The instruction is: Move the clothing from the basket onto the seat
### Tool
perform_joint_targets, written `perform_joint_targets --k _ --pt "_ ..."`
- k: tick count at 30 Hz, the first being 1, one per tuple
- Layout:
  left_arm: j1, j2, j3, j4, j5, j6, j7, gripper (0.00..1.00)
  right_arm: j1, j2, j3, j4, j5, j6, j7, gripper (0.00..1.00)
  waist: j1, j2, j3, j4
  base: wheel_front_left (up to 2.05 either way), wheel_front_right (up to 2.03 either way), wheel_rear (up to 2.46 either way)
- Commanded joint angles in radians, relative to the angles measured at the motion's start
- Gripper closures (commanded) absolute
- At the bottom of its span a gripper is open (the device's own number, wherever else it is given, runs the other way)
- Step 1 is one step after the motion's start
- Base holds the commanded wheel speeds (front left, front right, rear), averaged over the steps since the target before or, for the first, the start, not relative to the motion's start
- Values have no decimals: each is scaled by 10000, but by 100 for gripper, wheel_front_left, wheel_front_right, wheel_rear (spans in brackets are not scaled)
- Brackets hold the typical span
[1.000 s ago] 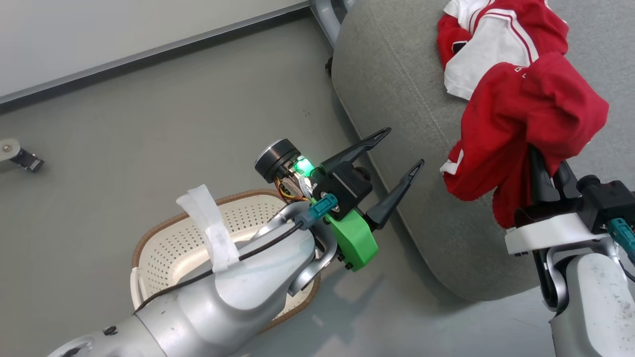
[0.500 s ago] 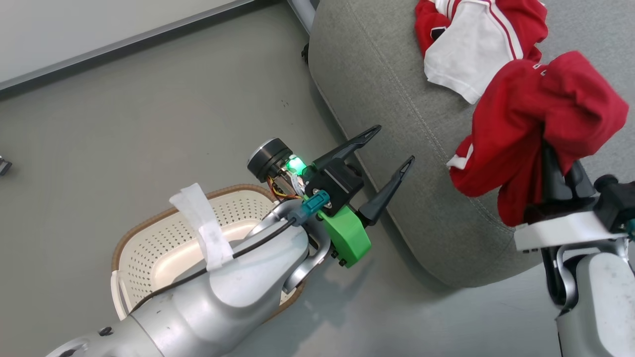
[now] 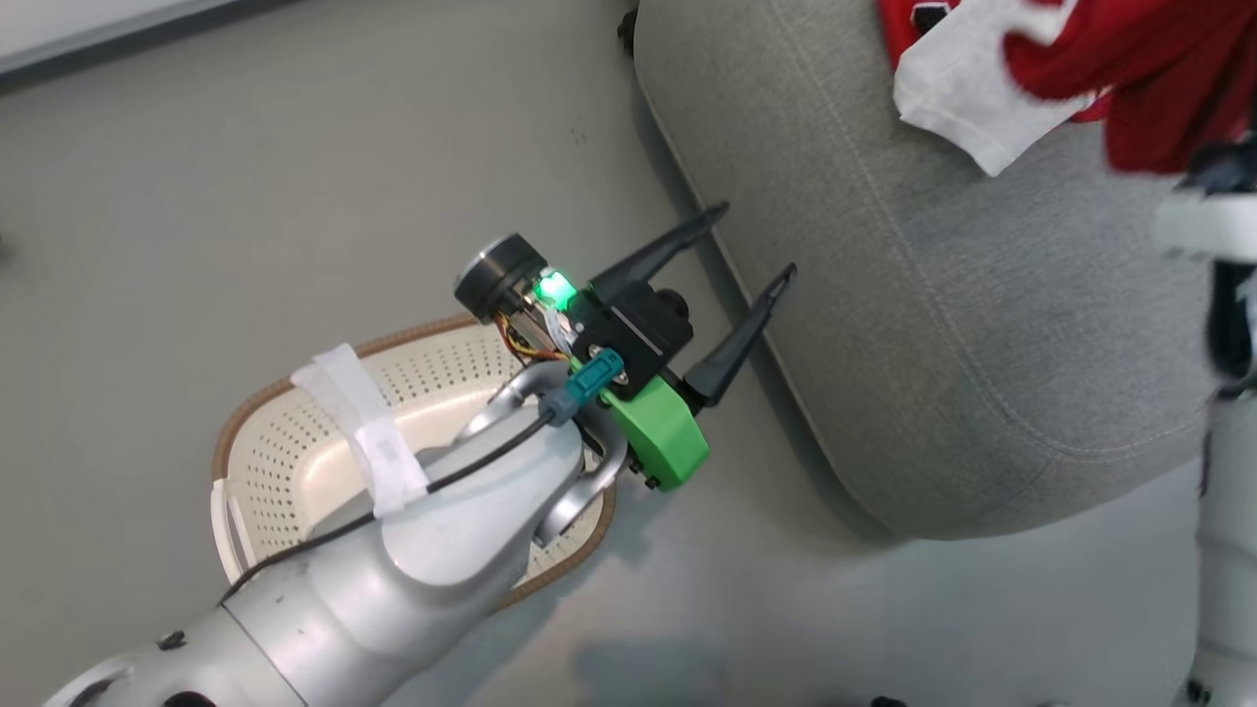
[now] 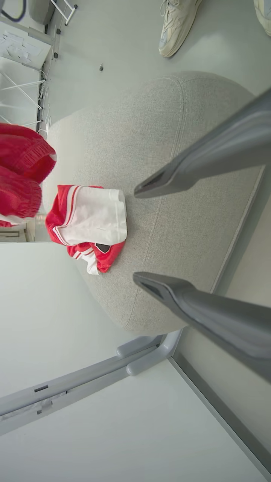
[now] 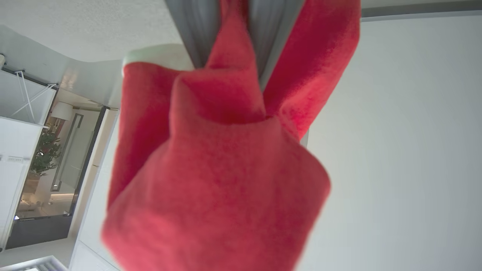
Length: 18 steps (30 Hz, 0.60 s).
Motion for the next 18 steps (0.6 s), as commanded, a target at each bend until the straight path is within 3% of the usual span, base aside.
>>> perform_joint_targets --k 1,11,18 --pt "-186 136 89 -39 98 57 -35 0 -508 -223 -211 30 105 -7 -18 100 0 -1 648 263 0 0 0" --pt "-380 548 816 -561 724 12 -35 0 -3170 -1704 -1188 1132 287 -7 -17 100 0 -1 1981 711 0 0 0" --pt "-353 551 1254 -937 1185 -69 -36 0 -4237 -2275 -1360 2586 192 -7 -18 100 0 -1 2648 969 0 0 0"
